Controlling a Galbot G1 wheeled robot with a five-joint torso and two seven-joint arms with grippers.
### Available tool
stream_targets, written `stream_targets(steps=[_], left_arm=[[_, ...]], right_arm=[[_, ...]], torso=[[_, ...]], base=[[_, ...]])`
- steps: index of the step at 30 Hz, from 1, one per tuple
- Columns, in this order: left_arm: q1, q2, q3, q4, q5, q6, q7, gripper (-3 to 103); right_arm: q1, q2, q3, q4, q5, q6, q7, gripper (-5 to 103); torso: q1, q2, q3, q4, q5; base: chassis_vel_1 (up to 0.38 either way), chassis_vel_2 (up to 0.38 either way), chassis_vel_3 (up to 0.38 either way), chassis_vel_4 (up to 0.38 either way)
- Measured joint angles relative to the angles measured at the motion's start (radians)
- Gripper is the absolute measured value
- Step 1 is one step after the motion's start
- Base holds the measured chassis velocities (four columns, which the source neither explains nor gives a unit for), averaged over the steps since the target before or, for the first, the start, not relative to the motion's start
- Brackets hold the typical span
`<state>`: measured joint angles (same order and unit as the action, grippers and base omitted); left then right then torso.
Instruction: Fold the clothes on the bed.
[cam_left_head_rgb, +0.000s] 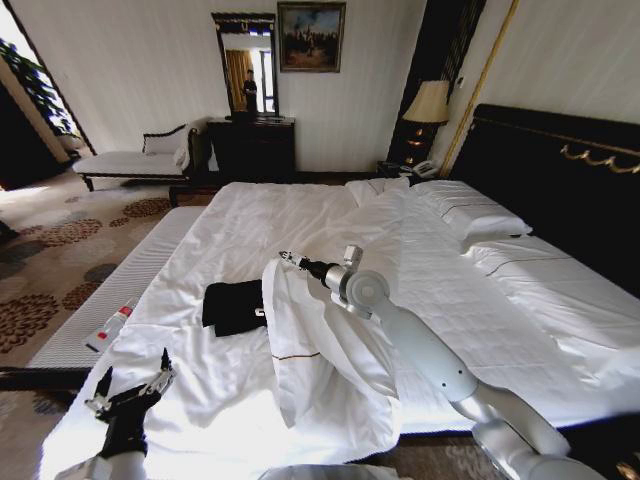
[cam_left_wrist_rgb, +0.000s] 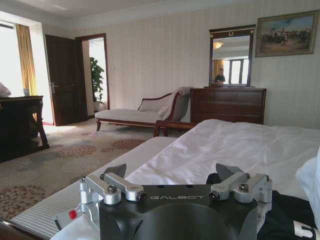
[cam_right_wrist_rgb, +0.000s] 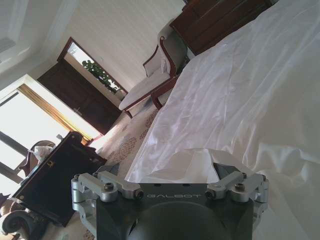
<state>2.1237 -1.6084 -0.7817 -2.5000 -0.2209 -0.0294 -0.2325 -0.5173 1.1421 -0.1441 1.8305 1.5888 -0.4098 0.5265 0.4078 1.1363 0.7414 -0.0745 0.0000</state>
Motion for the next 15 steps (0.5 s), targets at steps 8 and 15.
stream_targets(steps=[8, 15], left_arm=[[0.008, 0.000, -0.005, 0.000, 0.003, -0.001, -0.003, 100], [0.022, 0.000, -0.010, 0.000, 0.003, -0.025, -0.004, 100]], right_arm=[[0.025, 0.011, -0.093, -0.044, -0.151, -0.035, -0.012, 100], [0.052, 0.053, -0.167, -0.090, -0.289, -0.037, -0.027, 100]], torso=[[0.000, 0.000, 0.000, 0.0002, -0.0001], [0.000, 0.000, 0.000, 0.0003, 0.0000]], base=[[0.000, 0.000, 0.000, 0.000], [0.000, 0.000, 0.000, 0.000]])
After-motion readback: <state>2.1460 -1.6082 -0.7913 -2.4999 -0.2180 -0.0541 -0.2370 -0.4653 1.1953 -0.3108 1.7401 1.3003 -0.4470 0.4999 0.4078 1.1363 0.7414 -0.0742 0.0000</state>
